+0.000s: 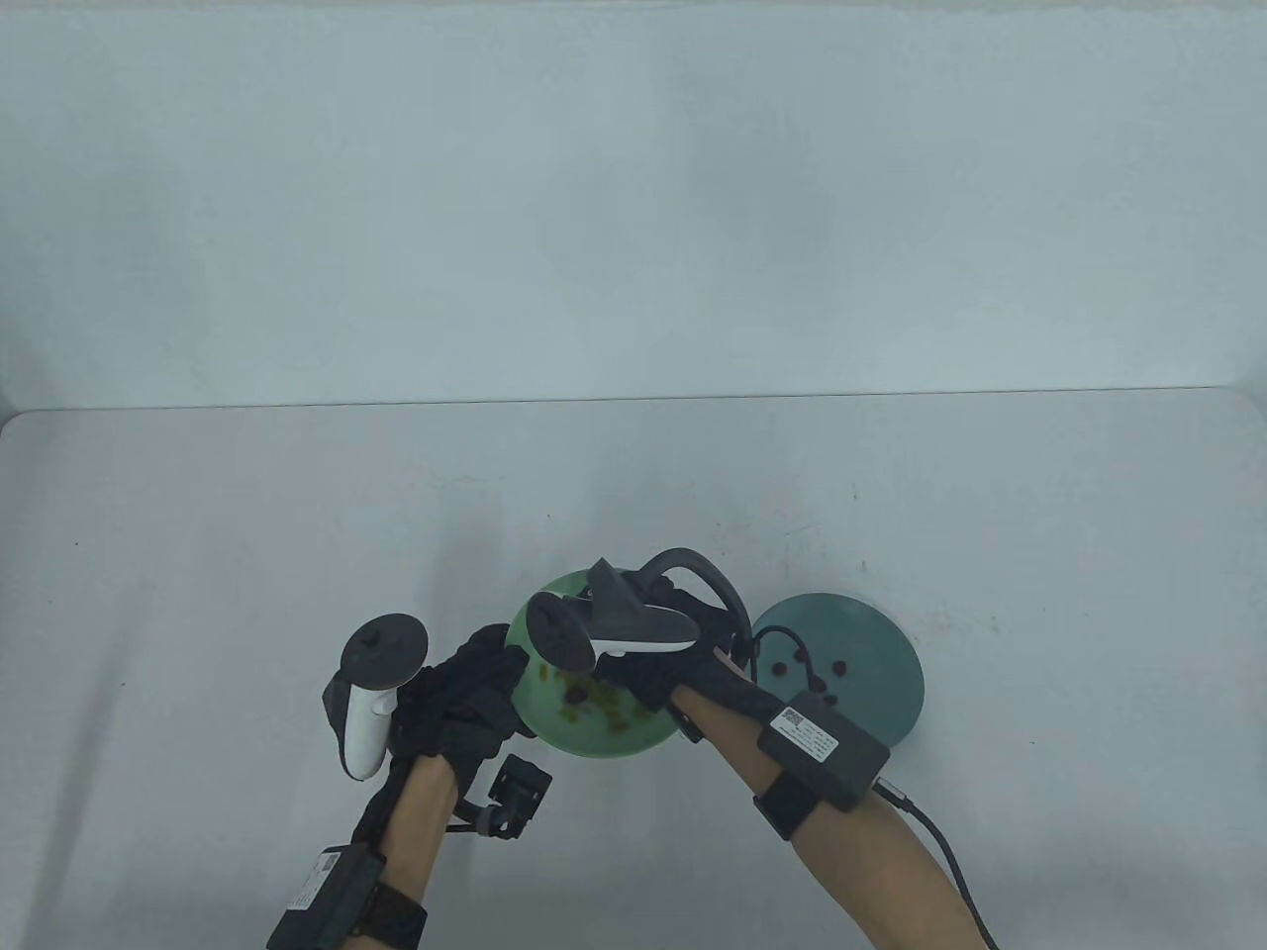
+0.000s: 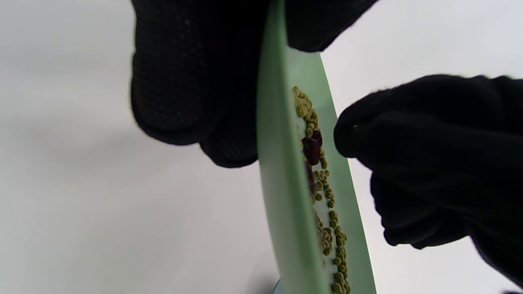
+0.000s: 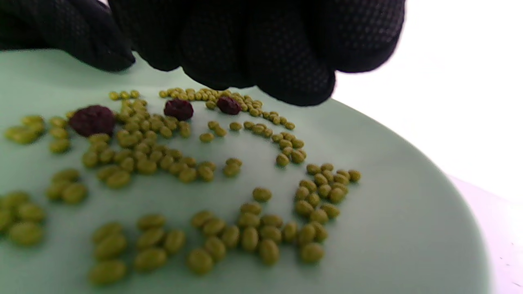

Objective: Pick cranberries with hand pinch into plate

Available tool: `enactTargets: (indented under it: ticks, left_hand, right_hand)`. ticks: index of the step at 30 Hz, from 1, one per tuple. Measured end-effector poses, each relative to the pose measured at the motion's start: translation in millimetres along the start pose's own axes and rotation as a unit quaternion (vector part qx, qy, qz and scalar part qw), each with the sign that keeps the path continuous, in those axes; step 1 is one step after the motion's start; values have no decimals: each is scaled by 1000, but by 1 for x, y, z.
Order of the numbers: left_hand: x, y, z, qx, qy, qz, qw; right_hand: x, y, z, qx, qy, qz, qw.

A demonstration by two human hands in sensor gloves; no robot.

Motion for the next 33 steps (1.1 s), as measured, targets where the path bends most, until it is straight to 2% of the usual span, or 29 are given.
enactTargets:
  ticks: [13, 33]
  left_hand:
    - [0, 0, -1, 0, 6, -2, 1000]
    - [-1, 0, 0, 1, 0, 0, 1000]
  right_hand:
    - [12, 3, -3, 3, -26, -11, 1000]
    - [14, 0, -16, -20, -30, -13, 999]
Point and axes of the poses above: the tracker on the back of each hand, its own z axis roughly to the little-finger side, its own y axis roughly from the wrist to the fingertips, x = y × z, the point moved 3 cm from there along y, roughly from the wrist to the fingertips, and after that the axes turned 12 degrees about z, right-handed, at the moved point
